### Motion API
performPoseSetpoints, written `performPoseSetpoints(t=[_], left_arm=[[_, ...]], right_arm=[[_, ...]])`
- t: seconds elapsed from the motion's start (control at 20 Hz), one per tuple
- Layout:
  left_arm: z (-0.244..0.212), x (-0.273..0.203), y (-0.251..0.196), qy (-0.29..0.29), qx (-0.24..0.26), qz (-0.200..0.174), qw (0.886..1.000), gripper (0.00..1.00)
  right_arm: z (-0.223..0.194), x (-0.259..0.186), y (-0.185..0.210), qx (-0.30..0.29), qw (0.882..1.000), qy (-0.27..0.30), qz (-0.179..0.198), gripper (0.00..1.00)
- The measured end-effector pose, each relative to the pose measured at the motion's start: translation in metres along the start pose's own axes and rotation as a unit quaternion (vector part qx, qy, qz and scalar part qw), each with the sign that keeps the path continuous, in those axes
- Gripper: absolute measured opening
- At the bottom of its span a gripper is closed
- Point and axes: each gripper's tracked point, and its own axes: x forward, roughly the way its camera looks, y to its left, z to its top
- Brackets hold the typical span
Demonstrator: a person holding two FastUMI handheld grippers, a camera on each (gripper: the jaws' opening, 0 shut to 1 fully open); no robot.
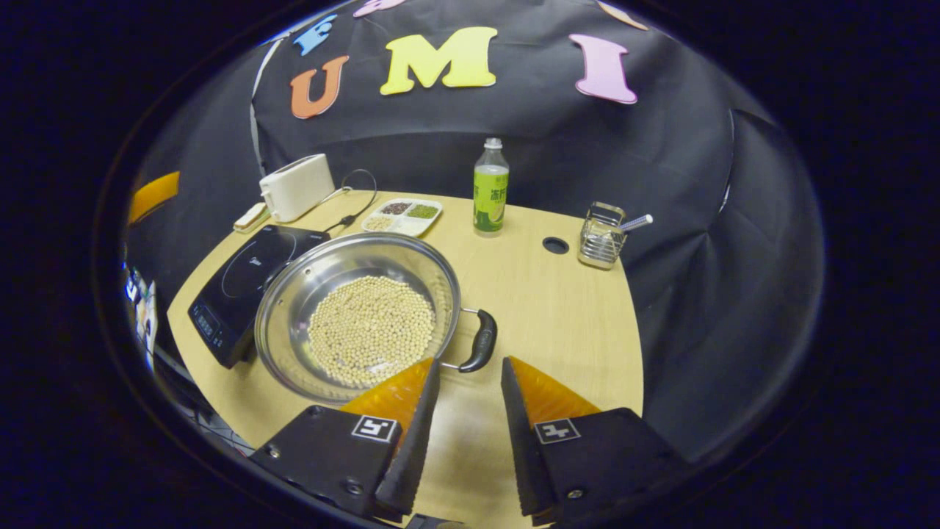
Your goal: First push the handle of the pot to place it horizontally, then grasp the pot with both hands and set it on the induction cooktop.
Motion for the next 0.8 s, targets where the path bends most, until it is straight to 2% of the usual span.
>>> performPoseSetpoints(t=[0.05, 0.1, 0.2, 0.25, 0.3, 0.55, 0.6, 0.8], left_arm=[[-0.011, 0.009, -0.001, 0.009, -0.007, -0.009, 1.0, 0.95], [-0.021, 0.016, -0.001, 0.021, -0.016, -0.014, 1.0, 0.95], [-0.043, 0.035, 0.002, 0.04, -0.015, -0.014, 0.999, 0.96], [-0.055, 0.045, 0.004, 0.056, -0.014, -0.012, 0.998, 0.96], [-0.064, 0.053, 0.004, 0.064, -0.014, -0.015, 0.998, 0.95], [-0.101, 0.092, 0.004, 0.101, -0.014, -0.021, 0.995, 0.96], [-0.106, 0.098, 0.003, 0.107, -0.015, -0.024, 0.994, 0.96], [-0.133, 0.119, -0.007, 0.139, -0.021, -0.04, 0.989, 0.96]], right_arm=[[0.001, 0.002, 0.001, 0.003, 1.0, -0.001, -0.003, 0.54], [0.005, 0.003, 0.002, 0.01, 1.0, 0.0, -0.005, 0.6], [0.007, 0.013, 0.004, 0.021, 1.0, -0.001, -0.008, 0.94], [0.009, 0.02, 0.005, 0.024, 1.0, -0.001, -0.012, 0.97], [0.011, 0.025, 0.006, 0.025, 1.0, -0.001, -0.014, 0.93], [0.012, 0.054, 0.007, 0.03, 0.999, 0.01, -0.02, 0.93], [0.01, 0.059, 0.005, 0.031, 0.999, 0.013, -0.022, 0.96], [0.001, 0.077, 0.001, 0.041, 0.998, 0.034, -0.025, 0.93]])
